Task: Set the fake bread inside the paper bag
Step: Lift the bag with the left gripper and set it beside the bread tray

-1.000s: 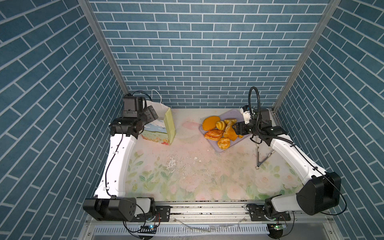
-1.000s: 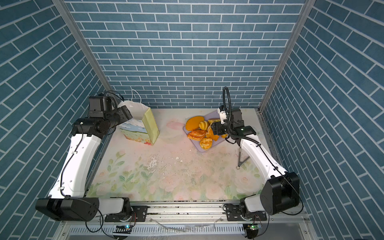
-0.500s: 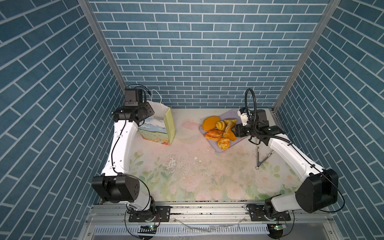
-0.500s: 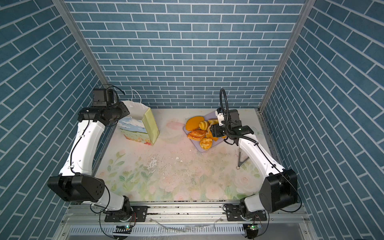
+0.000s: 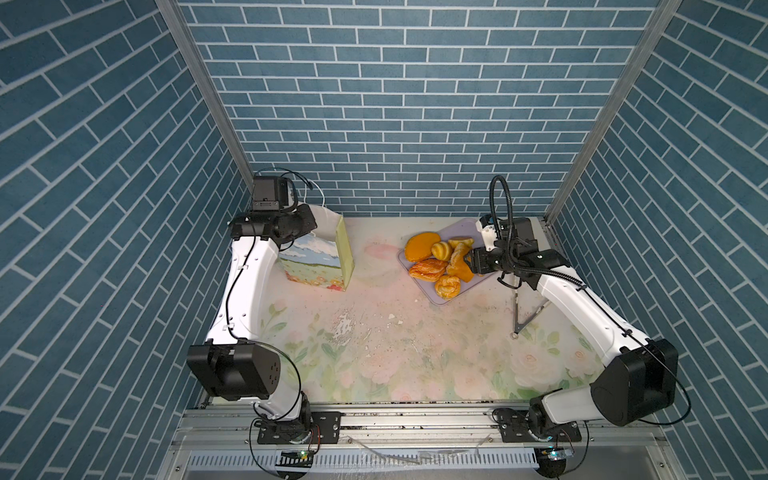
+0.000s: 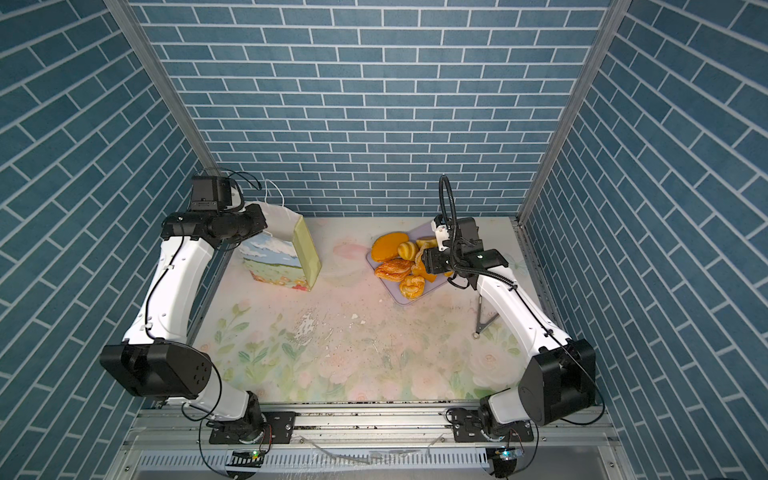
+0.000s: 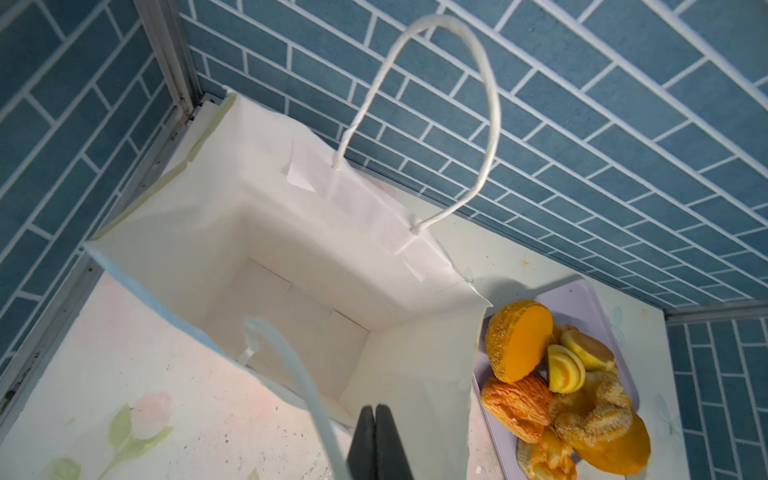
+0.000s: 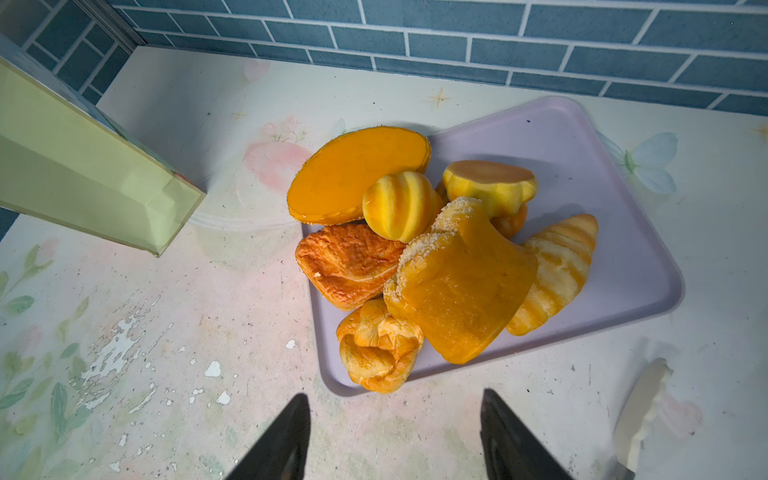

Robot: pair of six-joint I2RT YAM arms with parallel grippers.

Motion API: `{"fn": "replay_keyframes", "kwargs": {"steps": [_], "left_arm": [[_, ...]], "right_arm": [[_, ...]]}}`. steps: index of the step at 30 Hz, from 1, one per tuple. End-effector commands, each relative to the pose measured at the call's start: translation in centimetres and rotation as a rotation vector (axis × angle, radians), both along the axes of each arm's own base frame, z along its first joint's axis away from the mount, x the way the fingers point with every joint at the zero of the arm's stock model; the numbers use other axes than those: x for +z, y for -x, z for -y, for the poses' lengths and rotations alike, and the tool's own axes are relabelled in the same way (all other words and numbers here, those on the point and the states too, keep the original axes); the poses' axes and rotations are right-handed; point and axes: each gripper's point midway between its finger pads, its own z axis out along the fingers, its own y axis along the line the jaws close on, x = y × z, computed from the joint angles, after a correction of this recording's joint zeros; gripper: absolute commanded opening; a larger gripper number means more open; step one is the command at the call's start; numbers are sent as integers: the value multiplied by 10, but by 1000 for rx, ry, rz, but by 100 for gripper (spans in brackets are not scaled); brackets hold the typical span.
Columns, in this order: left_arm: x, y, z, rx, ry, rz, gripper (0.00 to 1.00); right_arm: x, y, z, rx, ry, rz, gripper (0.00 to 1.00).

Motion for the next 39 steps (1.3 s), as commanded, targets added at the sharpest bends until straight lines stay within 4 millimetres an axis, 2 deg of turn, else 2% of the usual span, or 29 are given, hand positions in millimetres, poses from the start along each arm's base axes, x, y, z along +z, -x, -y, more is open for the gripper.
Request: {"fn": "replay_keyframes", "kwargs": {"steps": [1, 12, 16, 24, 32, 36, 39], "left_arm": [[17, 10, 25, -109, 26, 49, 0], [43, 31, 80, -304, 95, 143, 0], [41, 37, 94, -352, 123, 150, 0], [46, 55, 139, -524, 146, 167, 0], [58, 70, 180, -672, 210, 211, 0], [60, 78, 188, -712, 229, 236, 0], [47, 81, 183, -686, 213, 218, 0]], "right_arm": [[16, -2, 0, -30, -18, 16, 66], [26, -3, 9, -119, -11, -4, 64], [28, 3, 4, -95, -15, -15, 64], [36, 8, -5, -69, -24, -12, 64], [36, 11, -6, -70, -4, -21, 65], [35, 11, -5, -70, 4, -25, 66], [32, 11, -5, -67, 7, -31, 66]]}}
